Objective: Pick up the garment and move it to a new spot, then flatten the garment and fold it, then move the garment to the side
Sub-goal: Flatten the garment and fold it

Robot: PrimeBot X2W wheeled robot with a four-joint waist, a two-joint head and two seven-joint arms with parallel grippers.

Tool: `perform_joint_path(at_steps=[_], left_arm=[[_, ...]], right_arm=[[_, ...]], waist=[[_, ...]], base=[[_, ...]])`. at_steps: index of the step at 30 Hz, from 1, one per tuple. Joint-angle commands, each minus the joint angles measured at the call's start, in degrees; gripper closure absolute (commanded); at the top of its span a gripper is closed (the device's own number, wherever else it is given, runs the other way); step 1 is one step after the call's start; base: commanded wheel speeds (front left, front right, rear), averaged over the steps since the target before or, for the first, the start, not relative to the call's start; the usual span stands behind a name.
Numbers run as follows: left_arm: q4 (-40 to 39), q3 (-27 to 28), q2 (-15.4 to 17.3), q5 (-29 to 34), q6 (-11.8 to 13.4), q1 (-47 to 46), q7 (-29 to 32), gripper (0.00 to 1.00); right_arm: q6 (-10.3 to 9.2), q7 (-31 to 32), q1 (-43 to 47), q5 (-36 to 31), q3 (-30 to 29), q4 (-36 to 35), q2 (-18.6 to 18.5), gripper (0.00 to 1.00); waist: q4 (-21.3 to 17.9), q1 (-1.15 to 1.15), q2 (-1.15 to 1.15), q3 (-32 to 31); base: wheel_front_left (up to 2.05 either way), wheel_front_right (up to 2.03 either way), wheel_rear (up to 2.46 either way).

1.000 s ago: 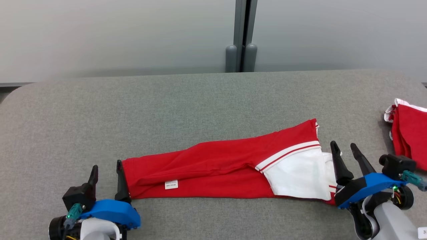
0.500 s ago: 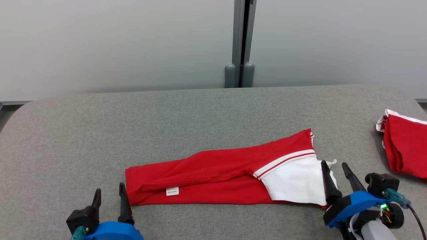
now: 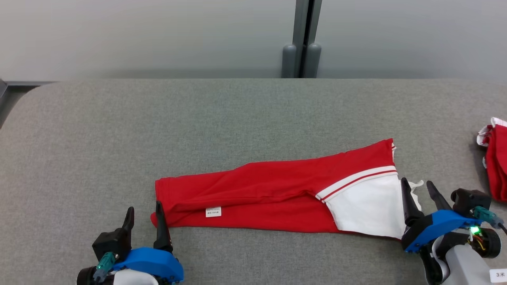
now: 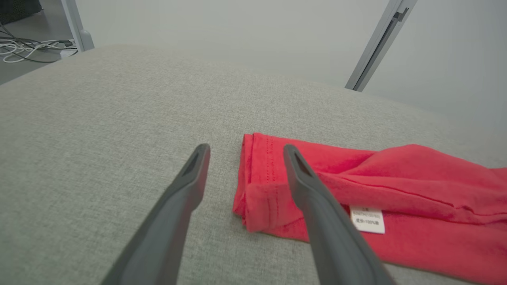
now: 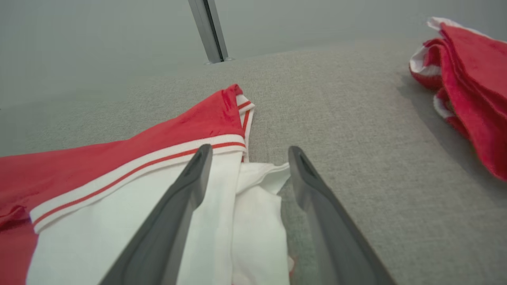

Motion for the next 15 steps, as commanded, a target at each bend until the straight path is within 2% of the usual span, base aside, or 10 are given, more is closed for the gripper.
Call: perform_joint_path(at_steps=[1, 8, 15], left_arm=[[-0.09, -0.76, -0.05, -0.49, 0.53, -1.33, -0.25, 0.00], [-0.72, -2.36, -0.04, -1.19, 1.61, -3.20, -0.25, 0.00], [-1.22, -3.48, -0.05, -1.62, 2.23, -4.90, -0.25, 0.00]], right_arm=[[0.00, -0.23, -1.78, -0.28, -0.33, 1.75, -0.95, 0.00], [0.00, -0.24, -5.46, 1.59, -0.32, 8.03, -1.30, 0.00], [0.09, 0.37, -8.44, 5.45, 5.05, 12.36, 0.62, 0.00]], waist=[[1.82, -0.01, 0.00, 2.36], [3.74, -0.01, 0.00, 5.83], [5.14, -0.01, 0.00, 8.41]], base=[[0.00, 0.00, 0.00], [0.00, 0.00, 0.00], [0.00, 0.00, 0.00]])
